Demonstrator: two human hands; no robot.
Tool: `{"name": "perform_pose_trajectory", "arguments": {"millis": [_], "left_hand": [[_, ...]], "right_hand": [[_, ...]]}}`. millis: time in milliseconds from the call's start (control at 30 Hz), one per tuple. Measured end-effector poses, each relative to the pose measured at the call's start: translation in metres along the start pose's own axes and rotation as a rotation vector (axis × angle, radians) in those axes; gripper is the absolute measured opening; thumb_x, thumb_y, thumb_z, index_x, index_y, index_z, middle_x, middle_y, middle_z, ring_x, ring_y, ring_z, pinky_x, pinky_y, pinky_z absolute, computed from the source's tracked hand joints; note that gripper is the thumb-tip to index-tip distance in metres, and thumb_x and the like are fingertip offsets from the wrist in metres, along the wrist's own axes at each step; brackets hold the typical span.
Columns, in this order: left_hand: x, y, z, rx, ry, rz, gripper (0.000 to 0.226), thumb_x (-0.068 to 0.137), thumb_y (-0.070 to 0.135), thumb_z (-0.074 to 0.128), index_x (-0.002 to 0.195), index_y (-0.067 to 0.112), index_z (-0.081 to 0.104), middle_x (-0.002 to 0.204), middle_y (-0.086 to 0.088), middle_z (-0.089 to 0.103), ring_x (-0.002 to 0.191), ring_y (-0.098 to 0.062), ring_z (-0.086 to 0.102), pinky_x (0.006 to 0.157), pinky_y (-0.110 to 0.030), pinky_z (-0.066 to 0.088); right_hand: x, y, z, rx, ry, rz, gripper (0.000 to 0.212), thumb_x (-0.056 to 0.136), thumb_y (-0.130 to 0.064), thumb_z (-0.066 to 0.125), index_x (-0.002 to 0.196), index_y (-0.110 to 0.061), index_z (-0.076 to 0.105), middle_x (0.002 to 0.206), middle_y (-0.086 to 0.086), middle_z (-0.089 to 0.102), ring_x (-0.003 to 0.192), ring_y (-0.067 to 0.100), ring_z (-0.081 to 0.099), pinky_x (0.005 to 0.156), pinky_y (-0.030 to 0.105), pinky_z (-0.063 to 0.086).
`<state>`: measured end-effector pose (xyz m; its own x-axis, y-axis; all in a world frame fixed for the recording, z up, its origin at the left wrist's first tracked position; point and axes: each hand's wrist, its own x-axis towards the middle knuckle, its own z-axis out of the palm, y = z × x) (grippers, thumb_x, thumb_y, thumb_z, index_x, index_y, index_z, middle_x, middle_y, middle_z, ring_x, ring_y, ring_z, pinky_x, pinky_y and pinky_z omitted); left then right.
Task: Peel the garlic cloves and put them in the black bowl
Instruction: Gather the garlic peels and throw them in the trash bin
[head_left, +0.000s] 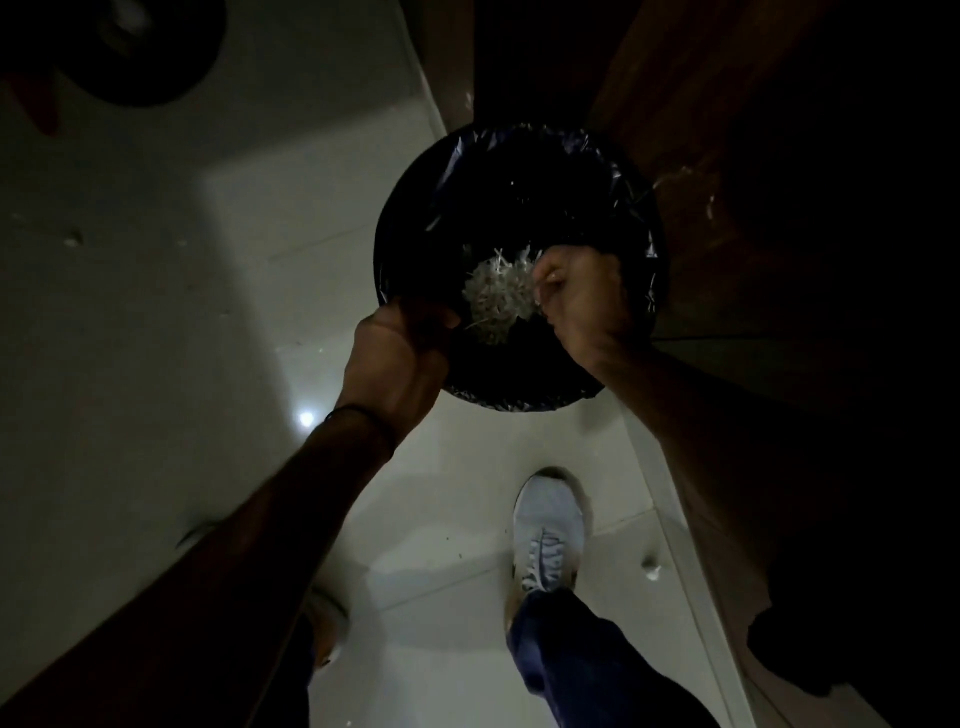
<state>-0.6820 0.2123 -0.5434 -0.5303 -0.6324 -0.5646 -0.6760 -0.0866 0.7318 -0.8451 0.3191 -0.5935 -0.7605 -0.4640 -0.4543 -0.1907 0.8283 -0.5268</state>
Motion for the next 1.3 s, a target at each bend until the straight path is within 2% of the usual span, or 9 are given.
{"name": "perform_pose_trajectory", "arguments": {"millis": [200, 333, 467, 567, 667, 800, 1000, 1100, 1300], "left_hand": [[-0.011, 0.01, -0.011, 0.06, 0.013, 0.08, 0.025, 0.09, 0.0, 0.061, 0.096, 0.018, 0.076, 0.103, 0.001, 0.074, 0.098, -0.013, 0.068, 0.083, -0.027, 0.057], [-0.037, 0.028, -0.036, 0.114, -0.012, 0.142, 0.03, 0.091, 0.0, 0.057, 0.098, 0.02, 0.078, 0.104, 0.007, 0.074, 0.097, -0.007, 0.066, 0.078, -0.004, 0.046], [-0.081, 0.058, -0.083, 0.126, -0.003, 0.146, 0.031, 0.092, 0.002, 0.057, 0.1, 0.024, 0.077, 0.106, 0.006, 0.073, 0.09, -0.007, 0.066, 0.071, 0.001, 0.037], [-0.132, 0.084, -0.137, 0.108, 0.018, 0.093, 0.031, 0.094, 0.007, 0.056, 0.107, 0.028, 0.075, 0.098, 0.006, 0.07, 0.077, 0.0, 0.062, 0.065, 0.0, 0.038], [-0.196, 0.11, -0.204, 0.061, 0.041, 0.073, 0.031, 0.096, 0.008, 0.055, 0.115, 0.027, 0.072, 0.11, 0.014, 0.069, 0.09, 0.006, 0.062, 0.074, 0.0, 0.042], [-0.291, 0.132, -0.315, 0.038, 0.179, 0.044, 0.029, 0.1, 0.014, 0.052, 0.122, 0.026, 0.067, 0.114, 0.012, 0.067, 0.098, -0.006, 0.062, 0.08, -0.005, 0.044], [-0.444, 0.132, -0.481, -0.108, 0.529, 0.005, 0.027, 0.102, 0.018, 0.052, 0.123, 0.027, 0.066, 0.116, 0.012, 0.067, 0.108, 0.0, 0.062, 0.094, -0.018, 0.049], [-0.508, 0.116, -0.543, -0.187, 0.774, 0.023, 0.026, 0.1, 0.012, 0.055, 0.119, 0.023, 0.069, 0.11, 0.01, 0.07, 0.105, 0.002, 0.063, 0.091, -0.012, 0.048], [-0.575, 0.063, -0.608, -0.446, 1.203, -0.019, 0.023, 0.092, 0.009, 0.057, 0.104, 0.019, 0.075, 0.096, 0.007, 0.076, 0.088, -0.012, 0.07, 0.079, -0.031, 0.055]], "right_hand": [[-0.011, -0.007, -0.012, -0.124, -0.04, -0.192, 0.018, 0.089, -0.001, 0.058, 0.097, -0.003, 0.074, 0.101, 0.015, 0.064, 0.088, 0.025, 0.058, 0.078, 0.028, 0.047], [-0.034, -0.03, -0.036, 0.007, -0.068, -0.15, 0.023, 0.086, -0.002, 0.054, 0.096, -0.001, 0.075, 0.091, 0.01, 0.068, 0.081, 0.023, 0.061, 0.077, 0.034, 0.052], [-0.082, -0.087, -0.074, -0.061, -0.165, -0.188, 0.045, 0.086, 0.016, 0.056, 0.12, -0.008, 0.072, 0.146, 0.007, 0.054, 0.134, 0.022, 0.049, 0.111, 0.019, 0.034], [-0.133, -0.143, -0.097, 0.036, -0.131, -0.196, 0.033, 0.094, -0.001, 0.065, 0.124, -0.012, 0.07, 0.129, 0.003, 0.066, 0.115, 0.014, 0.06, 0.092, 0.009, 0.041], [-0.192, -0.212, -0.114, 0.163, -0.133, -0.248, 0.019, 0.094, -0.015, 0.07, 0.112, -0.014, 0.074, 0.103, -0.002, 0.075, 0.09, 0.005, 0.065, 0.088, 0.021, 0.054], [-0.285, -0.333, -0.13, 0.252, -0.256, -0.386, 0.009, 0.094, -0.014, 0.068, 0.1, -0.016, 0.075, 0.092, -0.009, 0.074, 0.089, 0.007, 0.068, 0.083, 0.022, 0.053], [-0.43, -0.52, -0.13, 0.299, -0.497, -0.603, 0.012, 0.095, -0.014, 0.067, 0.1, -0.022, 0.075, 0.09, -0.011, 0.073, 0.084, 0.005, 0.066, 0.08, 0.027, 0.054], [-0.495, -0.597, -0.114, 0.342, -0.614, -0.759, 0.013, 0.094, -0.008, 0.067, 0.101, -0.014, 0.075, 0.09, -0.008, 0.072, 0.081, 0.003, 0.064, 0.077, 0.025, 0.053], [-0.587, -0.701, -0.032, 0.343, -0.858, -0.942, 0.012, 0.092, -0.004, 0.069, 0.095, -0.013, 0.076, 0.079, -0.01, 0.07, 0.072, 0.003, 0.059, 0.071, 0.019, 0.047]]}}
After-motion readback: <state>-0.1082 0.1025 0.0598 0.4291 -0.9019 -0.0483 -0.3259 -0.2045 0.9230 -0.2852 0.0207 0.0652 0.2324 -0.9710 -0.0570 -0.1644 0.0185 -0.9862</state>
